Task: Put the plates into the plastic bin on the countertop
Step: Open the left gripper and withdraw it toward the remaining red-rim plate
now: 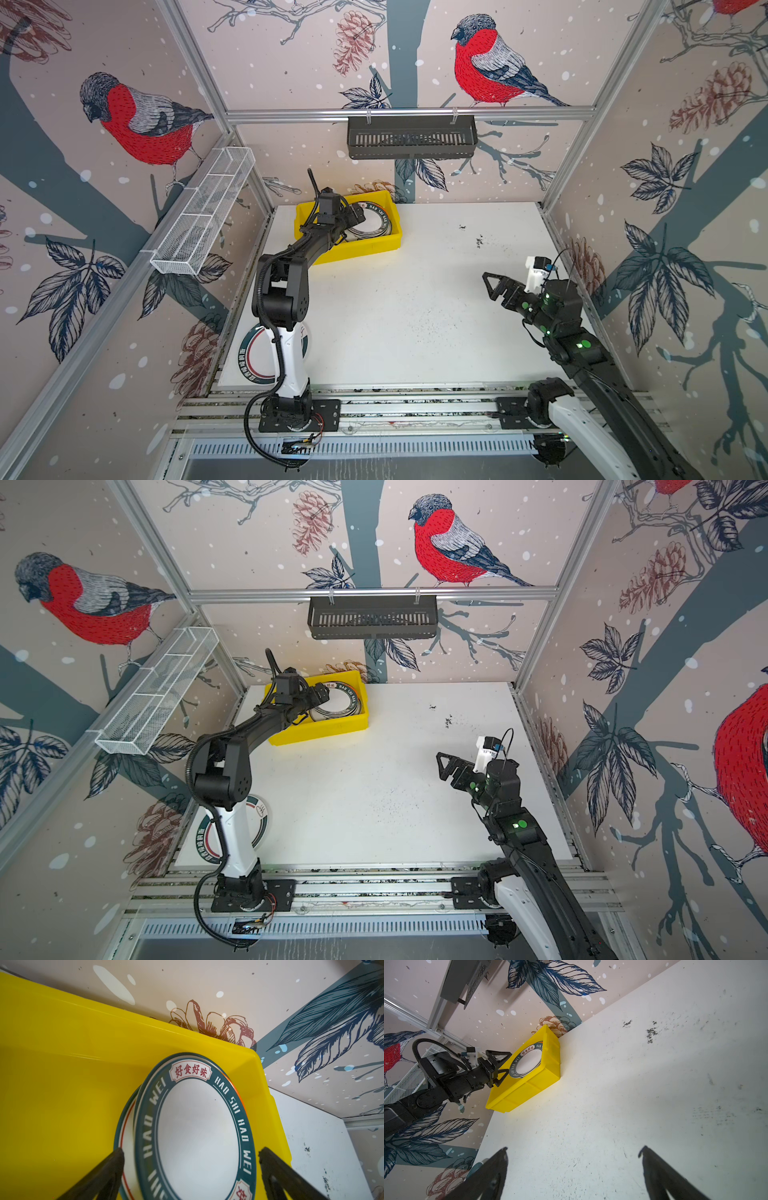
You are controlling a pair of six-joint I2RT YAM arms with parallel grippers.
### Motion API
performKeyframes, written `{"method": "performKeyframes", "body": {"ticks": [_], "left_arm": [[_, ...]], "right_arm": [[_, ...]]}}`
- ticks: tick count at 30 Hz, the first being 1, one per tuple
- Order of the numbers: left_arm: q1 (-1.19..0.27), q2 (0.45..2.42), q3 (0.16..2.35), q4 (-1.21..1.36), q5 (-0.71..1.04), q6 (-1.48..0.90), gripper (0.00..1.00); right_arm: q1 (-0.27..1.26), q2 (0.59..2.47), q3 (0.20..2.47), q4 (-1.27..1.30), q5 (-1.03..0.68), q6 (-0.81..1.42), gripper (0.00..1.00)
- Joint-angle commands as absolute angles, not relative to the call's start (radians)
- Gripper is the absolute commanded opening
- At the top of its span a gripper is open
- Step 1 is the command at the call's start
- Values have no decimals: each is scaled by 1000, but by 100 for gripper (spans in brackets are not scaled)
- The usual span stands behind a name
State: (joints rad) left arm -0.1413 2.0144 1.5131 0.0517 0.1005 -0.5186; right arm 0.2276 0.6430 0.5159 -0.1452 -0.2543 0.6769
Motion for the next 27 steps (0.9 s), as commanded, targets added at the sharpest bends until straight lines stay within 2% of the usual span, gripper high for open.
{"method": "performKeyframes", "body": {"ticks": [1, 5, 17, 23, 24, 27], "left_arm": [[-144, 1950, 1485, 58, 41, -492, 98], [-146, 1851, 1450, -36, -33, -507, 98], [-202, 1414, 1063, -449, -361, -583, 97], [-205, 1276, 934, -605, -320, -685, 91], [-208, 1244, 907, -610, -300, -696, 87], [-210, 1142, 818, -616, -253, -736, 85]], "right_arm": [[219, 646, 517, -116, -299, 658, 100], [214, 660, 512, -88, -330, 651, 100], [215, 781, 559, -60, -436, 579, 100], [215, 825, 574, -58, -483, 556, 100], [216, 830, 576, -58, -490, 552, 100], [216, 839, 578, -57, -504, 536, 100]]}}
